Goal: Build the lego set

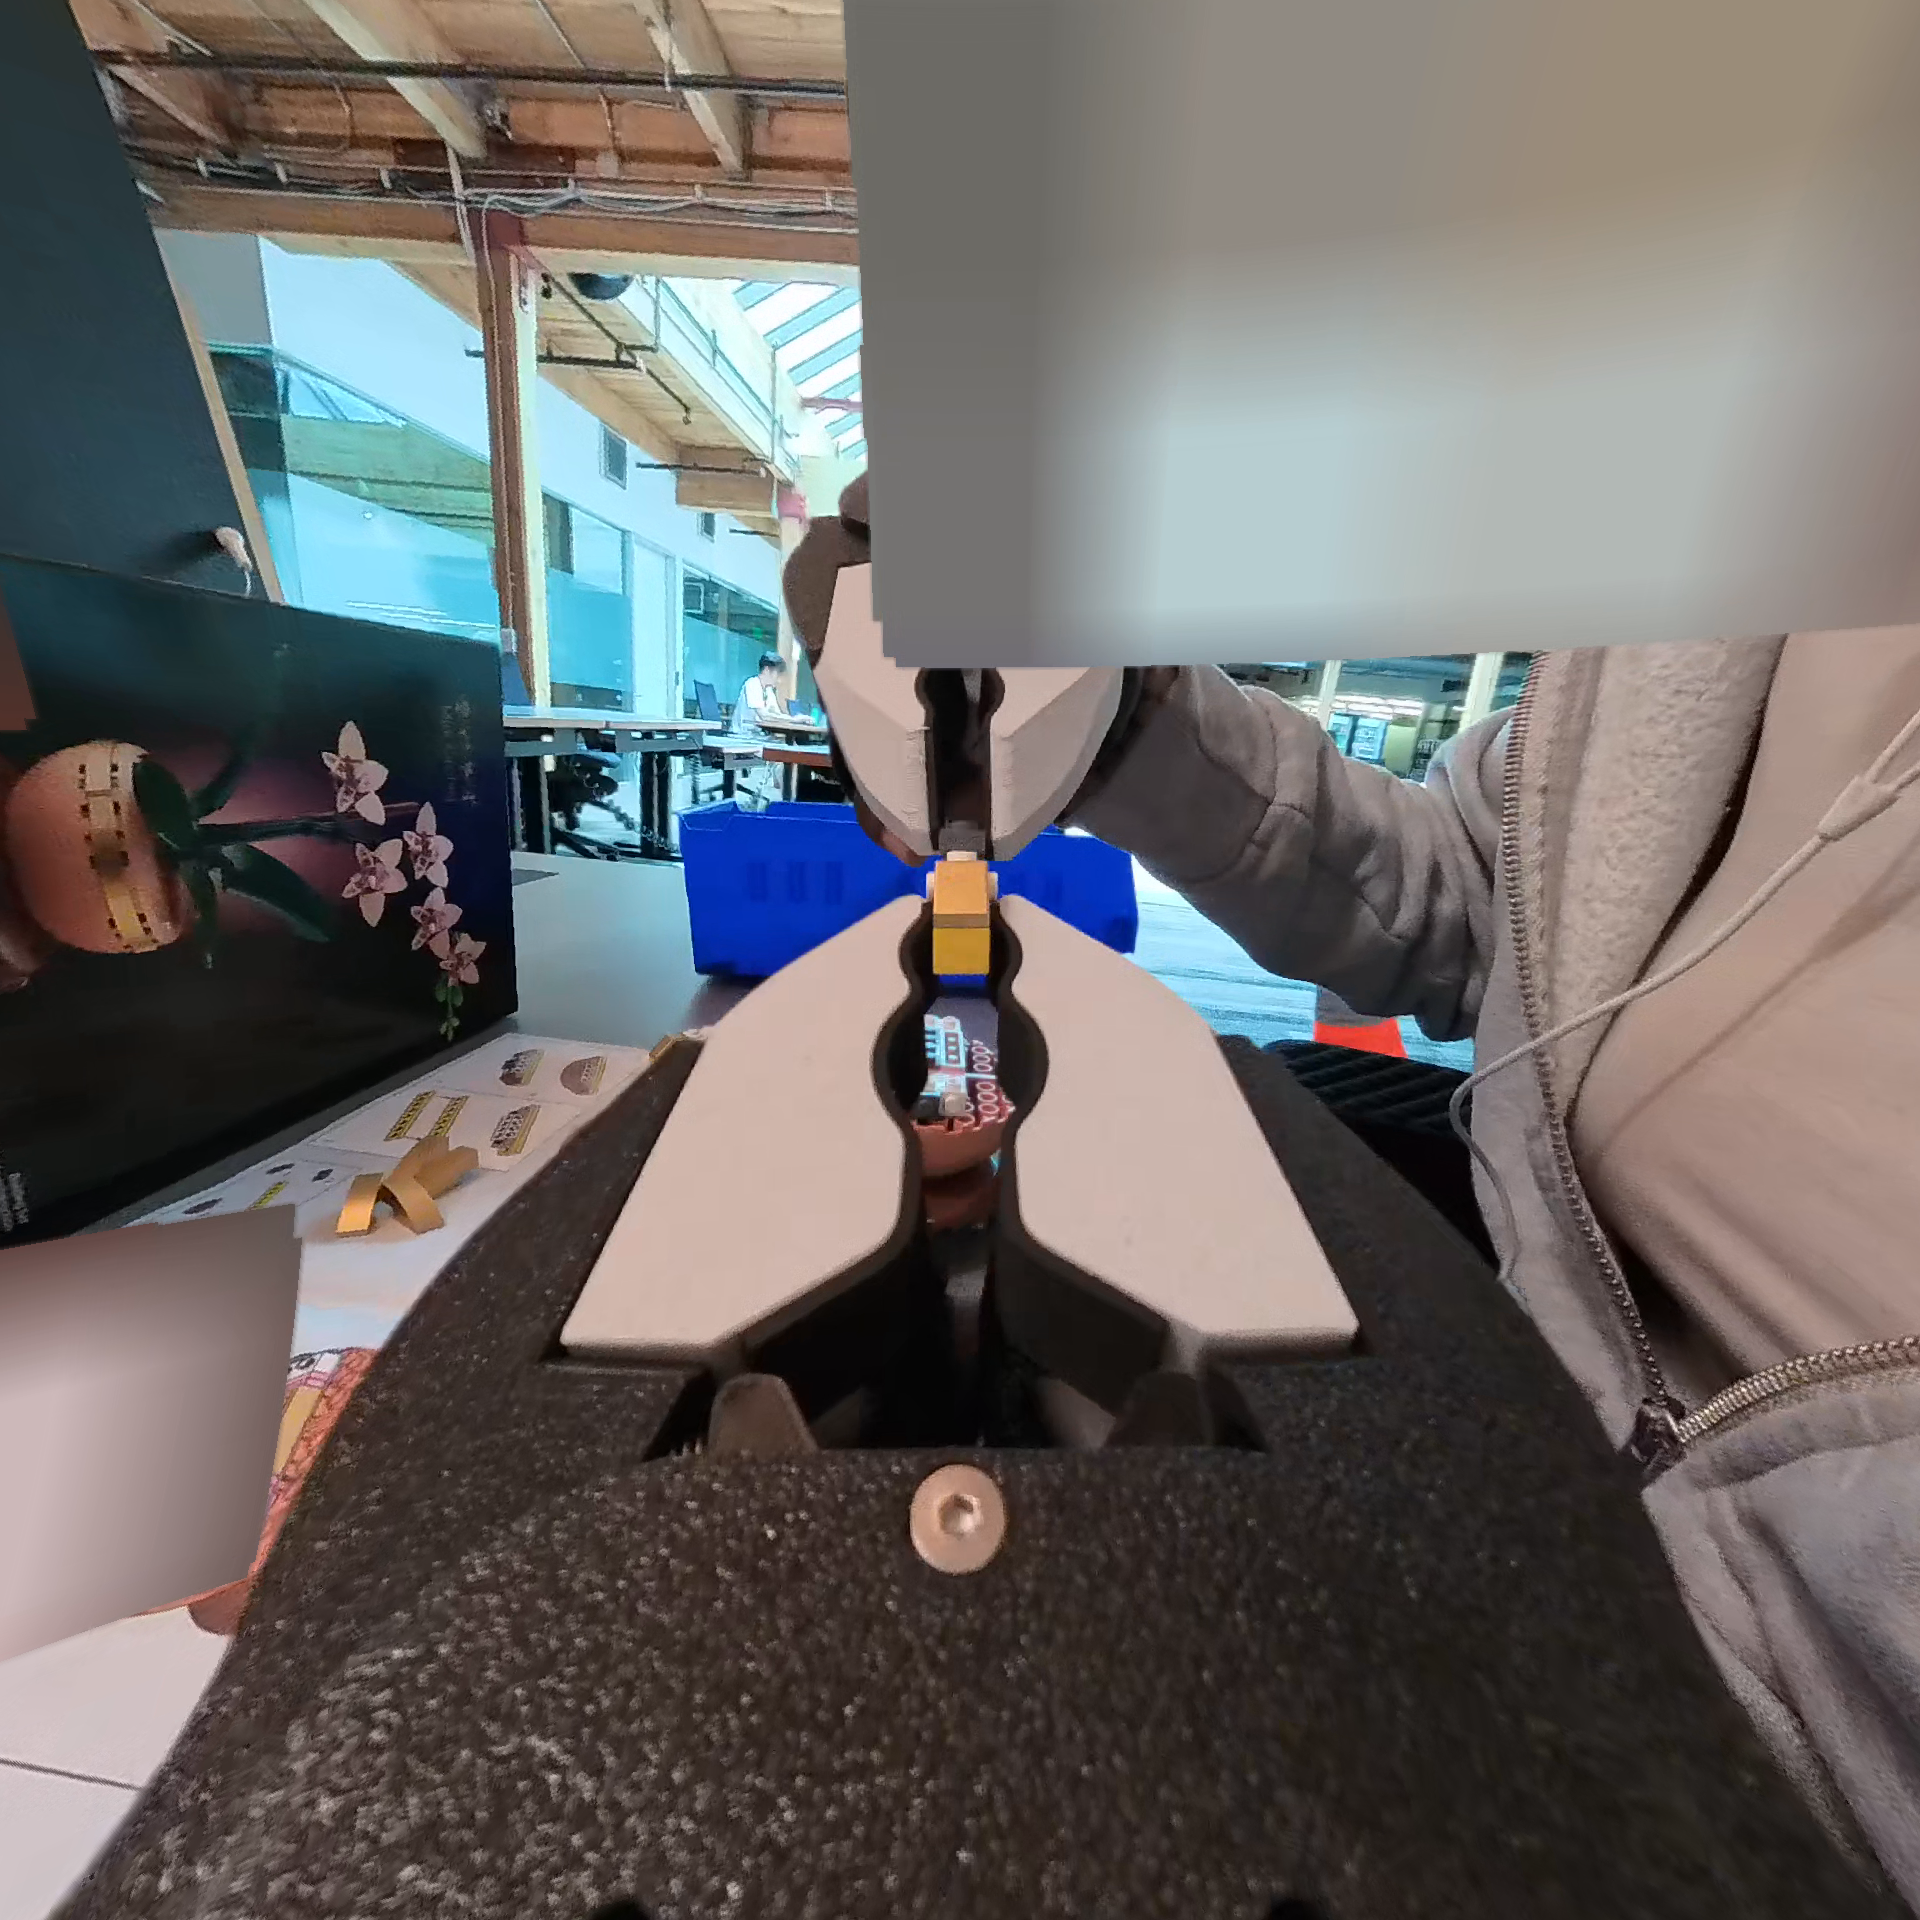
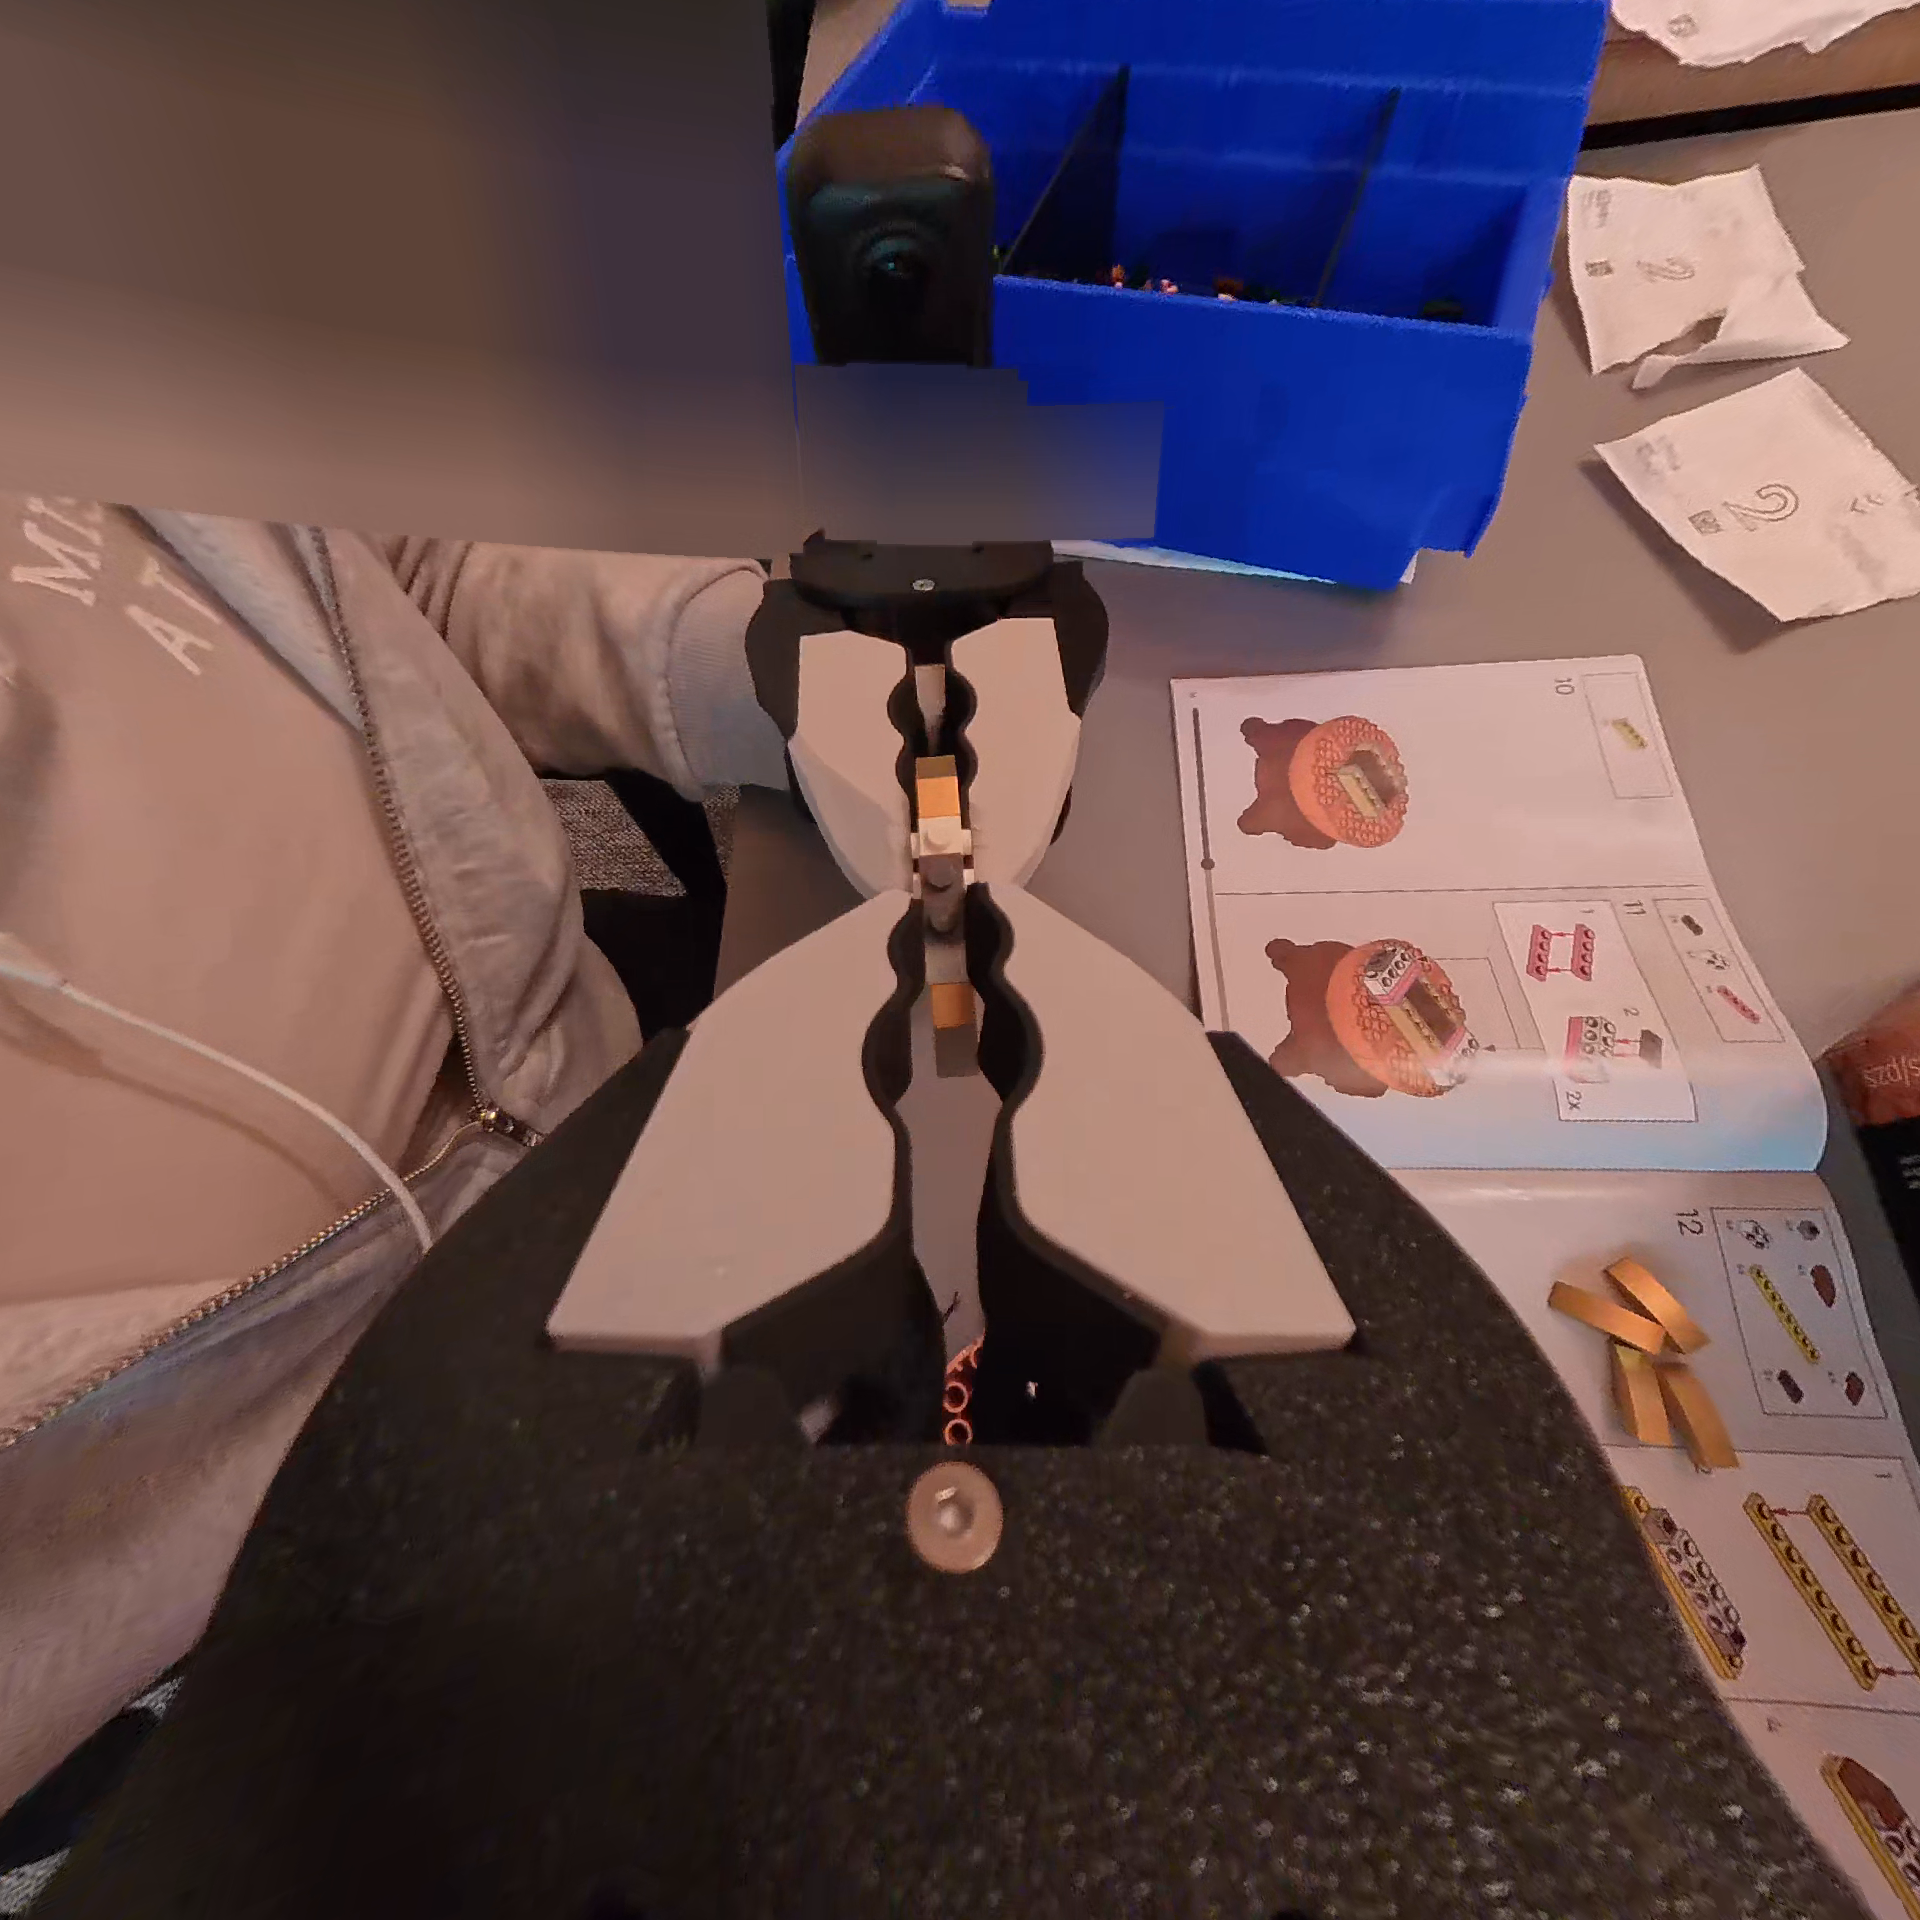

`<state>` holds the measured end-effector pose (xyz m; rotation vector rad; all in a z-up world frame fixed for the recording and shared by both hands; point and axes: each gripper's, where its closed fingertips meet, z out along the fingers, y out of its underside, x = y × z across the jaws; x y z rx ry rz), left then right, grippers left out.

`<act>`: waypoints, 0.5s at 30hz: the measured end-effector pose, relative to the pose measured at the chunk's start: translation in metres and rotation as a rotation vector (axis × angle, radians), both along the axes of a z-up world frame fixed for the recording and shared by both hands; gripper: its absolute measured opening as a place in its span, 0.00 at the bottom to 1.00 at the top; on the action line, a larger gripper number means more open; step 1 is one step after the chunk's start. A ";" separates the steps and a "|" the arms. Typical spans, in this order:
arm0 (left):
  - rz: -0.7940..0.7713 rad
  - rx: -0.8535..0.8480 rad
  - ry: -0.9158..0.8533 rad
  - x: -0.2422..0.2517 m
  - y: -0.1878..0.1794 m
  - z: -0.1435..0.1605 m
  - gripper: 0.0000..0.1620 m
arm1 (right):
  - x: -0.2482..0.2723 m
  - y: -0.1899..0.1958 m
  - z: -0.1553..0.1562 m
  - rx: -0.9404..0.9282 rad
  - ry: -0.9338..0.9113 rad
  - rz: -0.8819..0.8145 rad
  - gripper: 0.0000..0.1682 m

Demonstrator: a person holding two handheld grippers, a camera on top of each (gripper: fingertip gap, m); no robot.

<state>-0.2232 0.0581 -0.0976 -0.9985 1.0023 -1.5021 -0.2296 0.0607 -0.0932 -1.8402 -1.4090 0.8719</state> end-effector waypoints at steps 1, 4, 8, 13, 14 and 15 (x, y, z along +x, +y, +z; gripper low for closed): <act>-0.002 0.002 -0.005 0.000 -0.001 0.001 0.04 | -0.001 0.000 0.001 0.002 0.000 0.002 0.04; -0.001 0.007 -0.014 -0.001 -0.001 0.002 0.04 | -0.002 0.000 0.002 0.002 -0.001 0.002 0.04; 0.011 0.018 -0.025 -0.002 -0.001 0.004 0.04 | -0.004 0.000 0.003 -0.017 -0.001 -0.003 0.04; 0.024 0.032 -0.034 -0.004 -0.001 0.005 0.04 | -0.005 -0.001 0.004 -0.033 -0.037 0.012 0.04; 0.024 0.027 -0.045 -0.005 0.000 0.007 0.04 | -0.006 0.000 0.005 -0.037 -0.037 0.010 0.04; 0.028 0.025 -0.052 -0.005 0.000 0.008 0.05 | -0.007 0.000 0.005 -0.042 -0.034 0.017 0.04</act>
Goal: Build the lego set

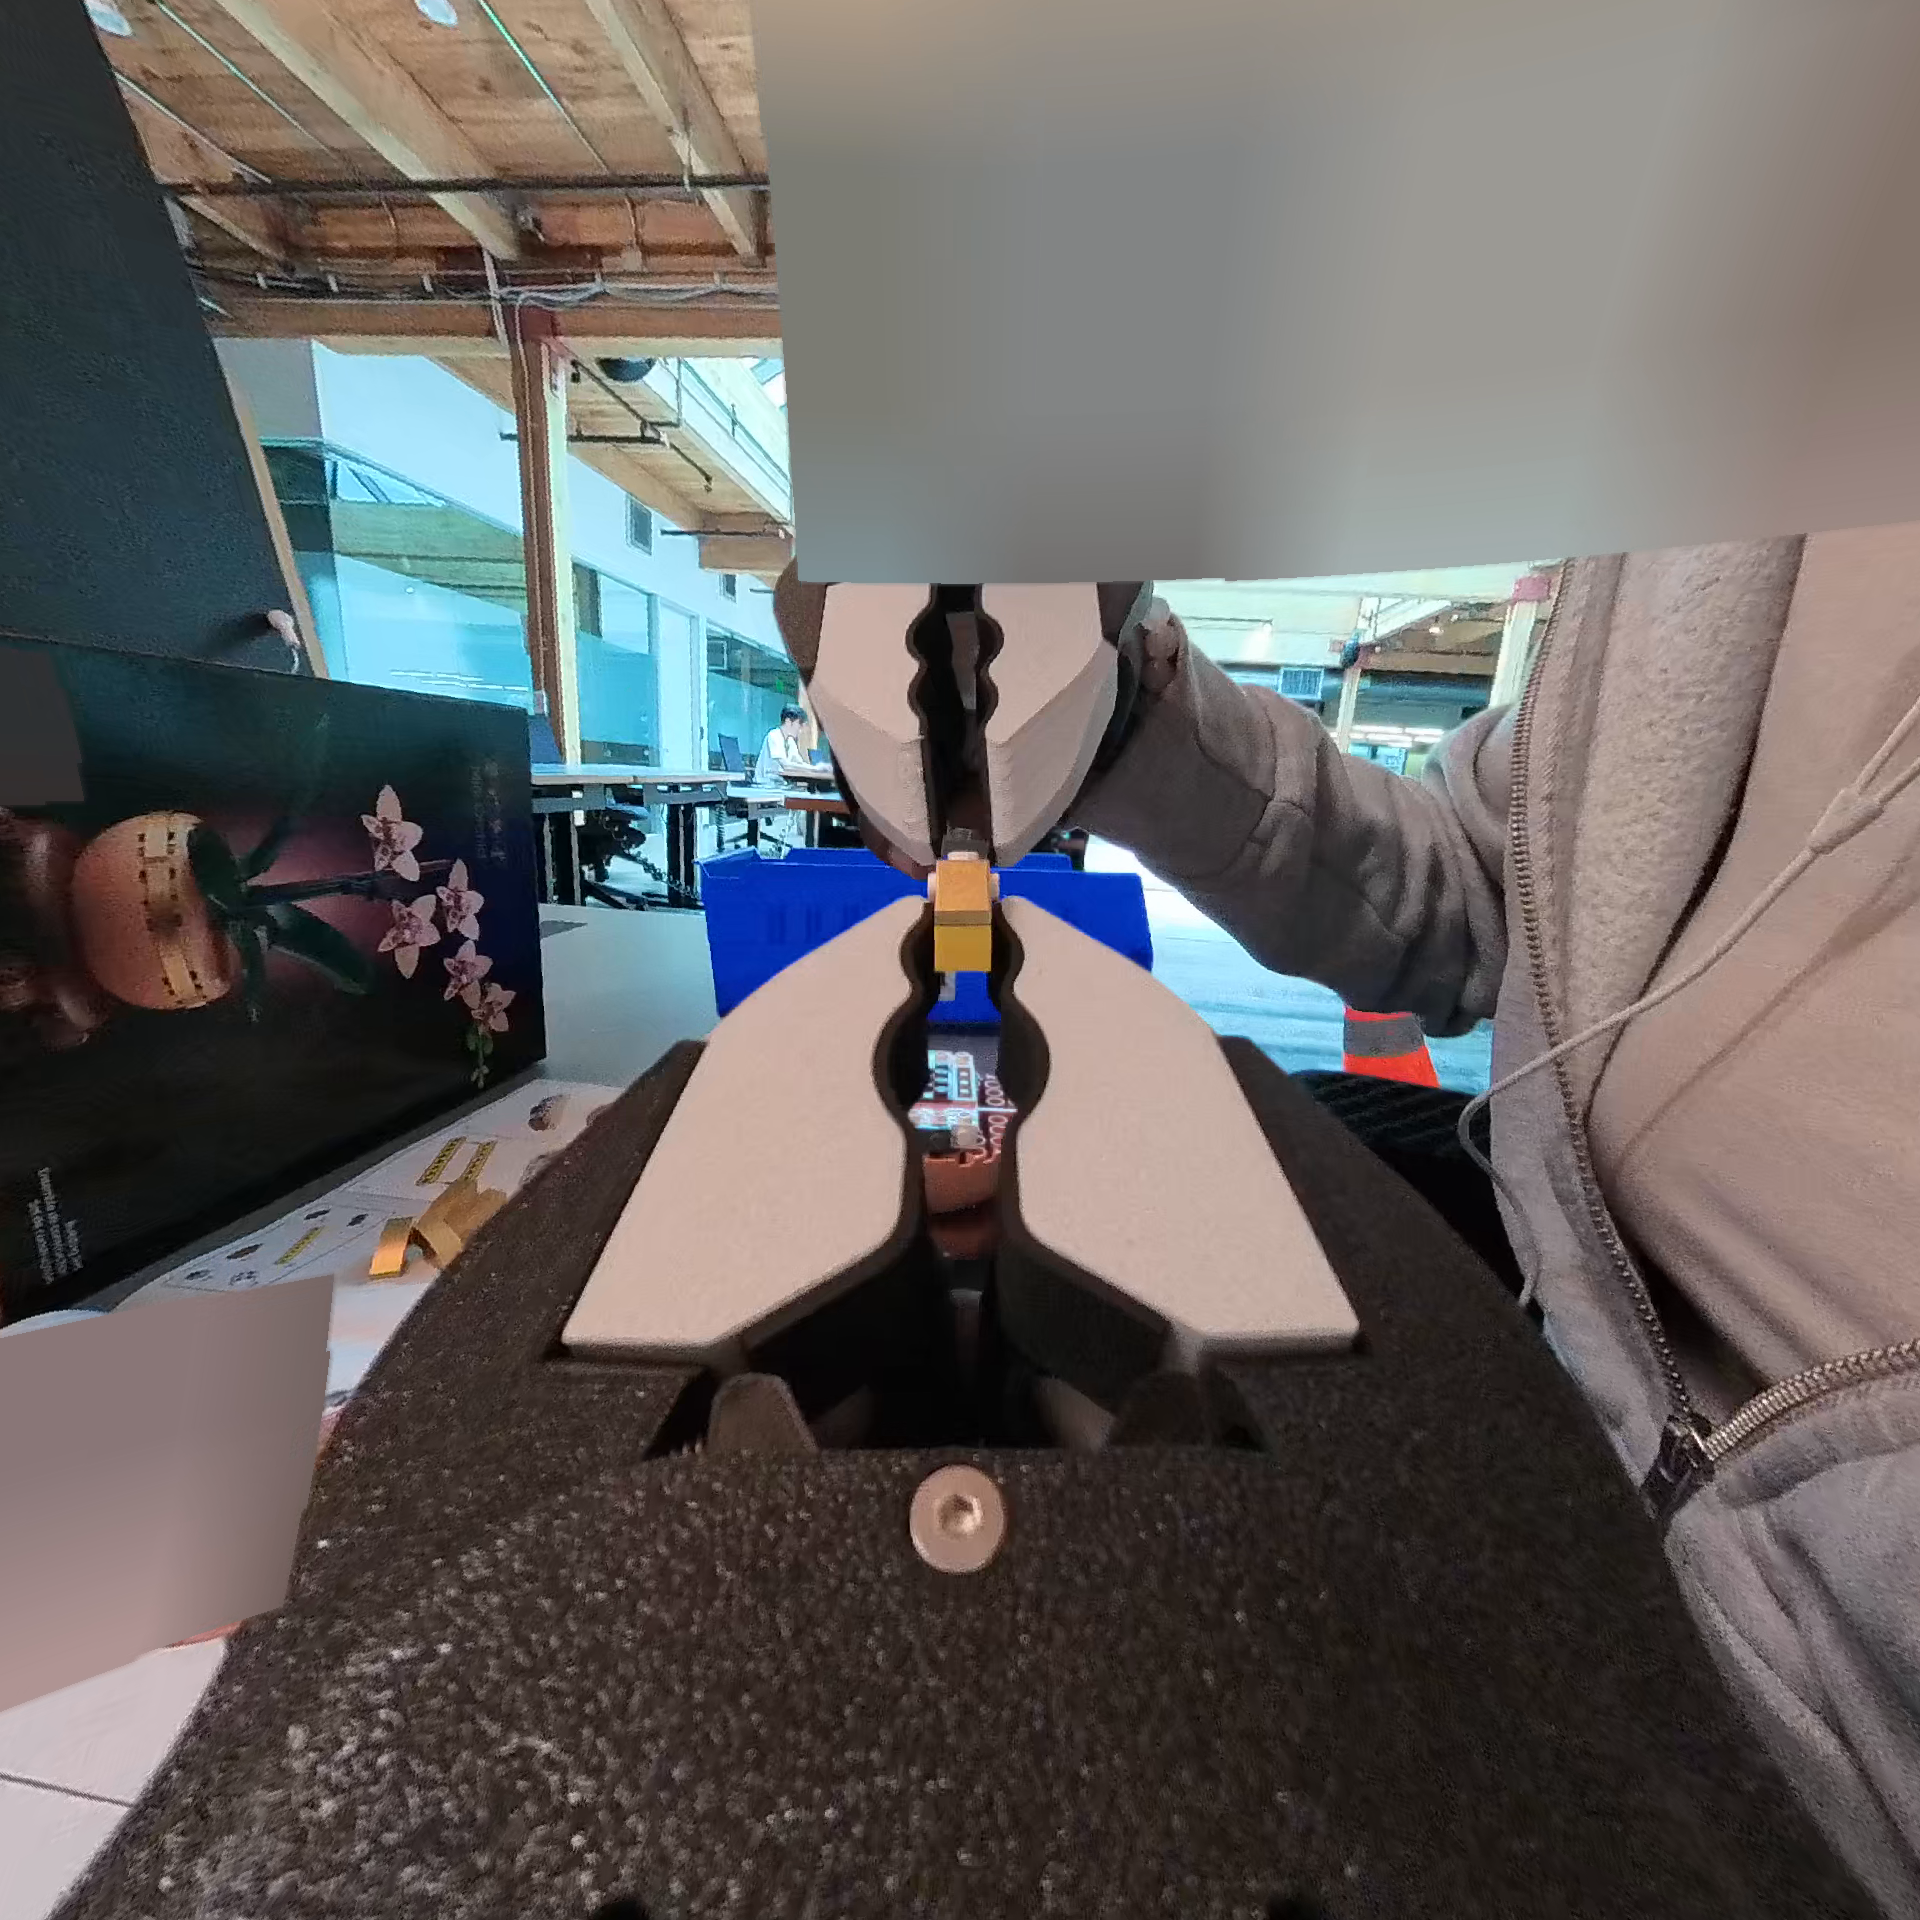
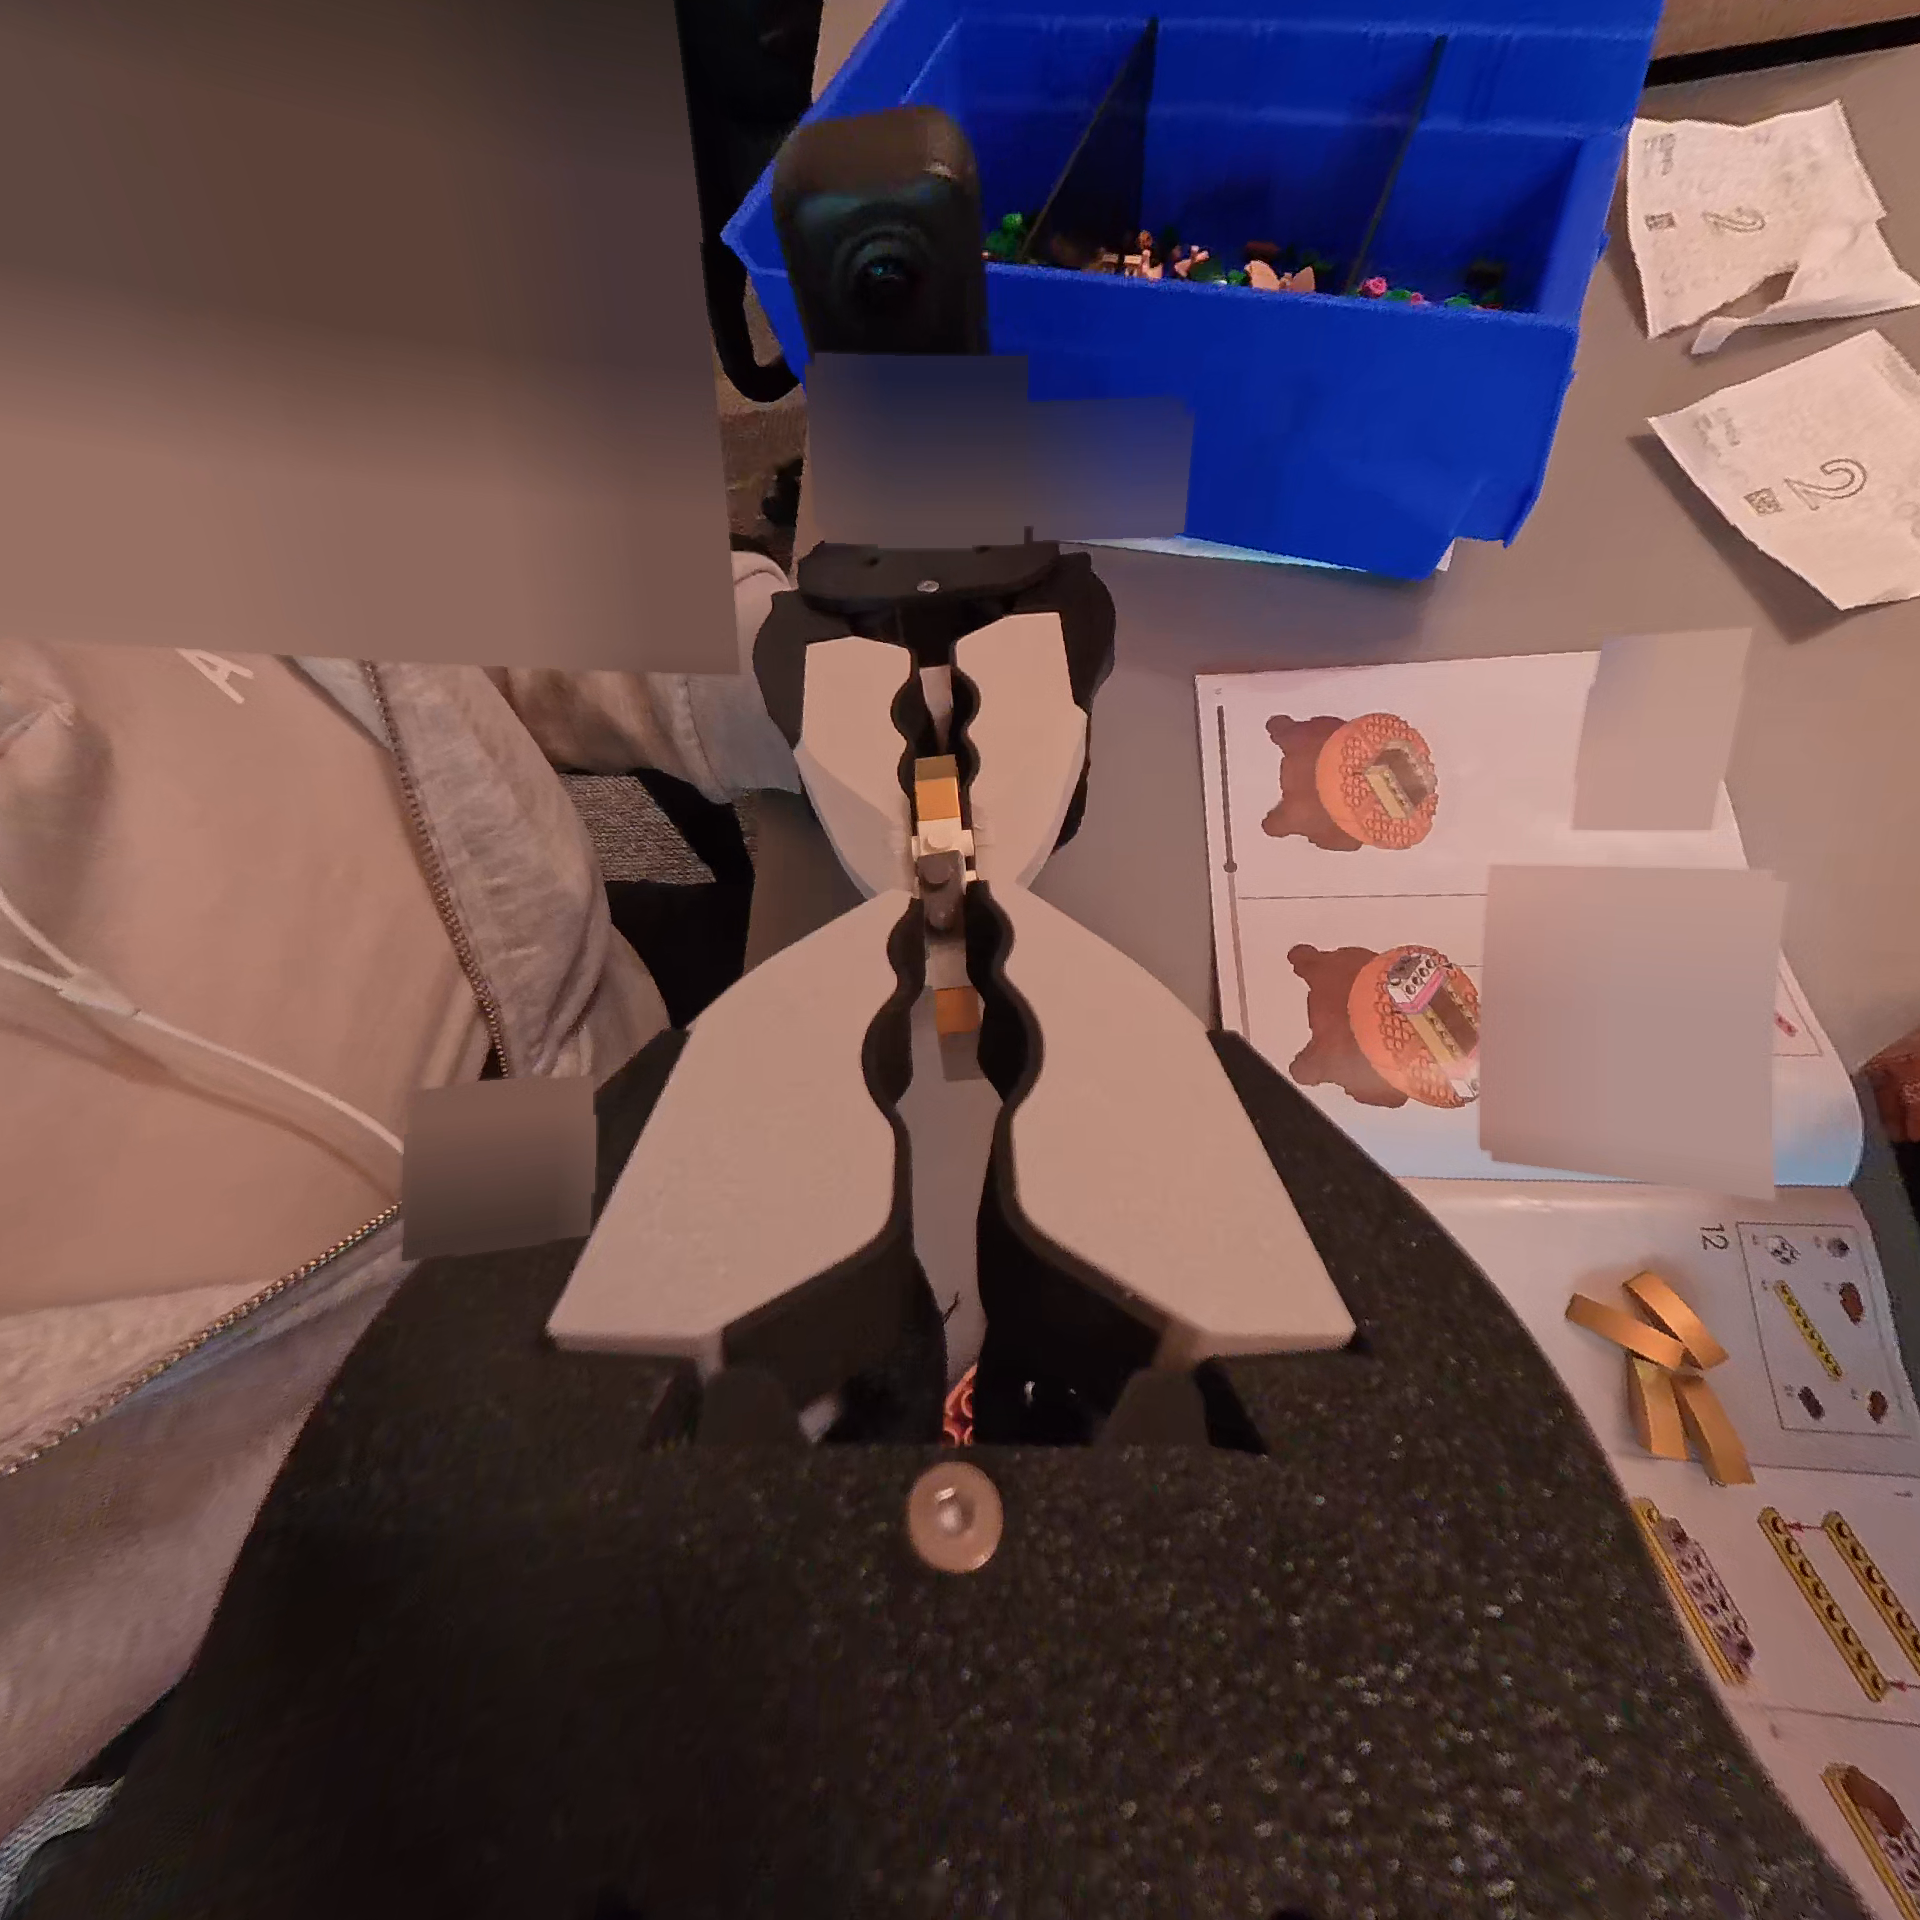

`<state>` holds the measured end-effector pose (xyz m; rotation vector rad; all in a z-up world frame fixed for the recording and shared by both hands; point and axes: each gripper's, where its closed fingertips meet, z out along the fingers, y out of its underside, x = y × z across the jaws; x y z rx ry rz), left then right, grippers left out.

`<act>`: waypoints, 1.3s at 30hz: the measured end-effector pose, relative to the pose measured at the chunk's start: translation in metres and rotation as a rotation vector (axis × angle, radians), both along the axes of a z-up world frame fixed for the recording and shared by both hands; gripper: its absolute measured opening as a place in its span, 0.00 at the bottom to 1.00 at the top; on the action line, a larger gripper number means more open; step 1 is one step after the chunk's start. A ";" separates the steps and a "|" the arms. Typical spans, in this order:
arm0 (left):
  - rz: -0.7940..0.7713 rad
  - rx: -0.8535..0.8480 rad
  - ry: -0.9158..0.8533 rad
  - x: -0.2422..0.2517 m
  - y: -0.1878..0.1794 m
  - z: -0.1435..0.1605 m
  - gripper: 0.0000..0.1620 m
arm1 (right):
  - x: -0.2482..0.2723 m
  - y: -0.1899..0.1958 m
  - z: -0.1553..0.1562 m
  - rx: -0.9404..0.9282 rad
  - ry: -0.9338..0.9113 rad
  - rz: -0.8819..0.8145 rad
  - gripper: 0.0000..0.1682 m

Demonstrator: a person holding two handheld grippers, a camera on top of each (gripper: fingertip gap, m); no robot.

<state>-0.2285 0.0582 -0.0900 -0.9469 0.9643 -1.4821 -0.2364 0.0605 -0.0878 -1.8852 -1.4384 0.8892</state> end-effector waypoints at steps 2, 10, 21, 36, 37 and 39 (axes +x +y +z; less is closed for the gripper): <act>-0.004 -0.002 -0.023 -0.002 -0.001 0.003 0.04 | -0.003 -0.001 0.003 -0.026 0.030 0.007 0.04; 0.034 0.137 -0.011 -0.008 -0.007 0.004 0.04 | -0.008 -0.010 0.000 -0.164 0.074 0.052 0.04; -0.005 0.152 0.000 -0.003 -0.015 0.002 0.04 | -0.004 -0.018 0.000 -0.251 0.116 0.100 0.05; -0.026 0.093 -0.052 -0.008 -0.011 0.009 0.04 | -0.010 -0.015 0.008 -0.252 0.138 0.118 0.06; -0.027 0.093 -0.053 -0.008 -0.012 0.009 0.04 | -0.010 -0.015 0.007 -0.252 0.136 0.120 0.06; -0.033 0.094 -0.051 -0.008 -0.013 0.009 0.04 | -0.010 -0.015 0.007 -0.257 0.133 0.125 0.06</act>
